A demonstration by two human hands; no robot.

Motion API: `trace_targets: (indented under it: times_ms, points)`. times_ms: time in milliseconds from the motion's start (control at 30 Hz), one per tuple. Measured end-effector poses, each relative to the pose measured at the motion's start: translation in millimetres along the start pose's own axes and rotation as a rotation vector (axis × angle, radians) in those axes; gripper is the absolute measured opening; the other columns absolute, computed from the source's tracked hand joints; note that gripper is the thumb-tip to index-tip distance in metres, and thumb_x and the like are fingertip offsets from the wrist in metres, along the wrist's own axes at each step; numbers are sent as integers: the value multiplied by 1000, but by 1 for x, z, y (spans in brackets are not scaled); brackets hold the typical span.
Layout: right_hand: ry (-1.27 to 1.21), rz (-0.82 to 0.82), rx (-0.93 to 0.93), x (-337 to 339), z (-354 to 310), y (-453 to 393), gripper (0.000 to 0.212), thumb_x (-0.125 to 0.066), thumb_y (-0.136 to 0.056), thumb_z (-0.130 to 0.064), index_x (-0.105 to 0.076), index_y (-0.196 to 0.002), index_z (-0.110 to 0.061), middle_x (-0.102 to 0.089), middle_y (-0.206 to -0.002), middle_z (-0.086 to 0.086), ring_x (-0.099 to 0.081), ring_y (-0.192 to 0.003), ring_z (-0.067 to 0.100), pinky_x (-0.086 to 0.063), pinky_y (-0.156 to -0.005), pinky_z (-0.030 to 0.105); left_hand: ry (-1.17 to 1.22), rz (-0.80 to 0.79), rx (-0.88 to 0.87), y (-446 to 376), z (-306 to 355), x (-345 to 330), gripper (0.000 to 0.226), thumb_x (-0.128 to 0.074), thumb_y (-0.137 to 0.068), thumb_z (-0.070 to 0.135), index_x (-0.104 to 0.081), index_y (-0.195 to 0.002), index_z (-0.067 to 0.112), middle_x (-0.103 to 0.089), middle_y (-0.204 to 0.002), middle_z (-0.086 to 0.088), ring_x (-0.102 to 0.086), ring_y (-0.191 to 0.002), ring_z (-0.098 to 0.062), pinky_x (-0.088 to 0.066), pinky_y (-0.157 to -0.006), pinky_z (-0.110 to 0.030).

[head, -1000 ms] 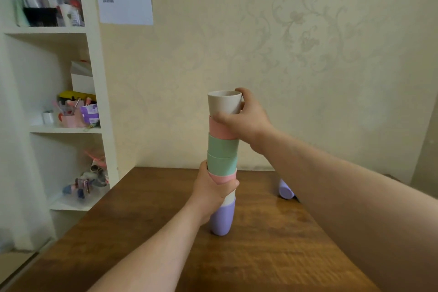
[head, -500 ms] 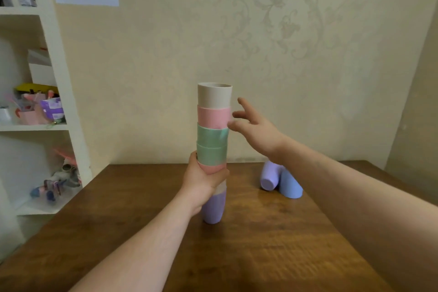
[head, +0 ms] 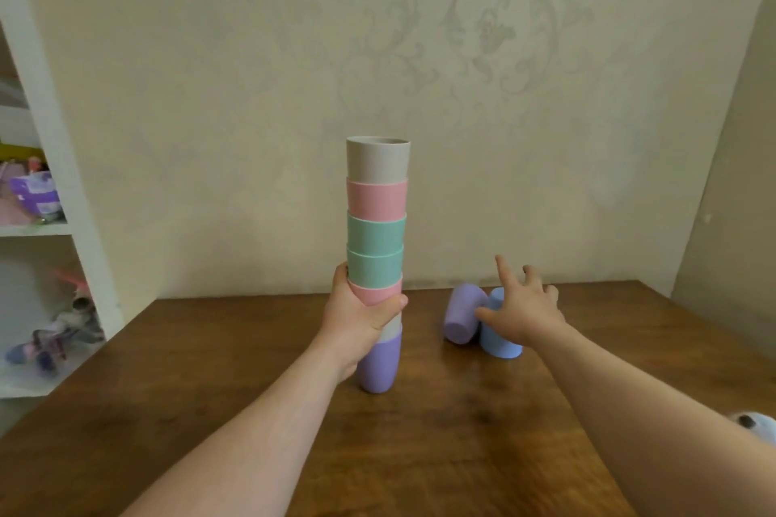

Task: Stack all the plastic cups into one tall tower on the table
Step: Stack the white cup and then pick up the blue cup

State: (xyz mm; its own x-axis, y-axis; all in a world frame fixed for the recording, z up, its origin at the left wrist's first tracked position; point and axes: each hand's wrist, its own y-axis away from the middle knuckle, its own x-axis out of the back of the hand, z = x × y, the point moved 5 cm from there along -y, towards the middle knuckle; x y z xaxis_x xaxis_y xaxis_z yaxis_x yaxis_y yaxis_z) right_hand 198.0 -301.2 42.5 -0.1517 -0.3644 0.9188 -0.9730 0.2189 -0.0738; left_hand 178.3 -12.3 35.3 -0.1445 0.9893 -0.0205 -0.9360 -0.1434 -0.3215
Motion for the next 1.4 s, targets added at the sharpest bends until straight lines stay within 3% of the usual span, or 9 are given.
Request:
trace_targets:
  times_ms: [200,333,533,767,900,1033,1100,1233,1400]
  points:
    - [282,-193,130,-16,11,-5,78,-59,-101,-21,-24,-163,-53,2,-175,0,-35,-147,40,-49,-107,47,2,-10,-2,-4,-3,-3,75,-97,-70,17,-56,-131,28,-77,-118,-1,-77,-106,-21,-64,-94,-47]
    - [357,-100,144,-1,19,4,69,-67,-87,-3,-49,-144,-38,-32,-138,8,-60,-99,38,-51,-76,41,-1,-7,-1,-3,0,-6,72,-95,-77,8,-53,-134,25,-75,-119,-1,-76,-106,-20,-63,-92,-42]
    - [67,-135,-16,6,33,26,77,-92,-71,-52,-43,-121,-23,-54,-120,8,-61,-100,28,-52,-81,39,-24,-29,10,0,5,-6,74,-96,-77,12,-53,-136,24,-75,-120,-1,-75,-107,-20,-62,-91,-41]
    - [120,-366,-6,-25,36,63,122,-86,-67,-61,-19,-167,-40,-47,-155,3,-51,-136,30,-48,-109,45,-62,-42,17,16,10,-2,75,-101,-70,18,-59,-132,28,-78,-117,2,-77,-105,-17,-65,-93,-45]
    - [113,-249,-9,-37,20,81,94,-72,-62,-79,-45,-144,-43,-55,-139,-5,-51,-130,27,-47,-106,50,-75,-23,15,30,14,1,76,-101,-69,17,-57,-130,29,-77,-115,4,-77,-103,-15,-64,-87,-40]
    - [-164,-134,62,-6,-12,89,74,-86,-65,-61,-54,-127,-35,-67,-123,-4,-66,-100,16,-60,-79,32,-93,20,2,42,19,2,73,-101,-69,16,-56,-124,34,-75,-113,10,-75,-97,-5,-57,-77,-27]
    - [-457,14,86,39,-35,87,66,-90,-75,-47,-53,-125,-26,-67,-117,3,-67,-90,17,-57,-64,27,-109,32,0,45,20,3,72,-103,-68,19,-56,-120,37,-75,-112,14,-74,-95,0,-57,-77,-25]
    - [-971,273,226,143,-100,89,57,-90,-83,-31,-52,-123,-18,-68,-119,8,-69,-92,18,-59,-75,38,-164,17,4,47,24,7,81,-104,-64,34,-56,-128,38,-74,-113,17,-73,-101,-4,-59,-85,-33]
    - [-1158,436,477,230,-172,116,68,-87,-85,-29,-46,-139,-24,-65,-109,-5,-67,-86,5,-54,-63,18,-190,8,20,48,26,9,81,-102,-62,36,-60,-131,35,-76,-119,14,-74,-105,-8,-60,-90,-35]
